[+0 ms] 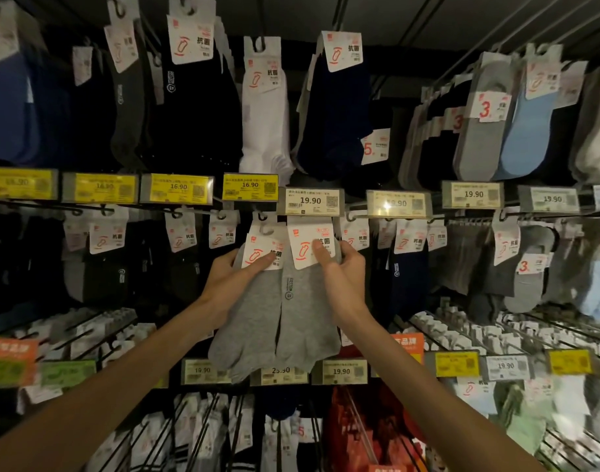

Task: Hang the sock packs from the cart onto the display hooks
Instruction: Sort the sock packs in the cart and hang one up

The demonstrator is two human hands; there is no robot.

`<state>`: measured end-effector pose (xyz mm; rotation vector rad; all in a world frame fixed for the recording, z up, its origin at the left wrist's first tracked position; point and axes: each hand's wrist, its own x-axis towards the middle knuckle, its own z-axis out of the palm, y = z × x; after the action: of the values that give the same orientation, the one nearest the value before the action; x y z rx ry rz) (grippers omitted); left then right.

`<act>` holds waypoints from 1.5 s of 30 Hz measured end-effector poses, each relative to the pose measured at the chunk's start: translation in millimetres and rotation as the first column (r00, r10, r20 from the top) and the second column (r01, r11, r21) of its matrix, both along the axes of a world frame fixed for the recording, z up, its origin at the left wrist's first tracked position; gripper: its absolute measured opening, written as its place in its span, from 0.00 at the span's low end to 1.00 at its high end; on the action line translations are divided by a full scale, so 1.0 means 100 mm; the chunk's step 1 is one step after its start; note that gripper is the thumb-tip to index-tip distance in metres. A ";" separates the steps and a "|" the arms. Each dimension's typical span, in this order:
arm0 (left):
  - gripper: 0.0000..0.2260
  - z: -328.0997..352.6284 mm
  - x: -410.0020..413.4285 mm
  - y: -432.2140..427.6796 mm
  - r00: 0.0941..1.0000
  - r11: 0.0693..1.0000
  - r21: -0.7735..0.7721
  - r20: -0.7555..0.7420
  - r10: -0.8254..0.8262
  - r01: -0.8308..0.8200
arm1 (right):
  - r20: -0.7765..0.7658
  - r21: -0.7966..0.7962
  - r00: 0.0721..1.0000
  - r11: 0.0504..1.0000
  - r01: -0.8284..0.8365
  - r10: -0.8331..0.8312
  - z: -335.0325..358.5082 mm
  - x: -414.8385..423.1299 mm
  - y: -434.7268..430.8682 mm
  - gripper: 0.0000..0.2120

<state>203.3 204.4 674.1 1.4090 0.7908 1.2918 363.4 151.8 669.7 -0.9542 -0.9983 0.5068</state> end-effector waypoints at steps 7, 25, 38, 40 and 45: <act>0.11 -0.02 -0.06 -0.02 0.999 0.999 0.018 0.014 -0.038 0.038 | 0.020 0.027 1.000 1.000 0.014 -0.015 -0.01 -0.10 -0.11 0.05; 0.12 0.04 -0.12 -0.03 0.997 0.998 0.028 0.035 -0.065 0.064 | -0.107 -0.015 0.984 0.989 -0.146 0.144 0.22 -0.10 -0.14 0.13; 0.14 0.13 -0.09 -0.08 0.995 0.996 0.026 0.030 -0.091 0.091 | -0.134 0.041 0.978 0.987 -0.157 0.161 0.33 -0.06 -0.21 0.14; 0.15 0.14 -0.09 -0.08 0.996 0.996 0.025 0.027 -0.087 0.086 | -0.111 0.002 0.975 0.982 -0.191 0.190 0.39 -0.02 -0.22 0.14; 0.12 0.14 -0.06 -0.09 0.995 0.995 0.033 0.040 -0.092 0.090 | -0.086 -0.074 0.965 0.964 -0.254 0.248 0.51 0.05 -0.18 0.14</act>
<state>196.9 195.1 687.7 1.4221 0.6734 1.2641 368.7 133.5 721.0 -0.8803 -1.0410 0.7977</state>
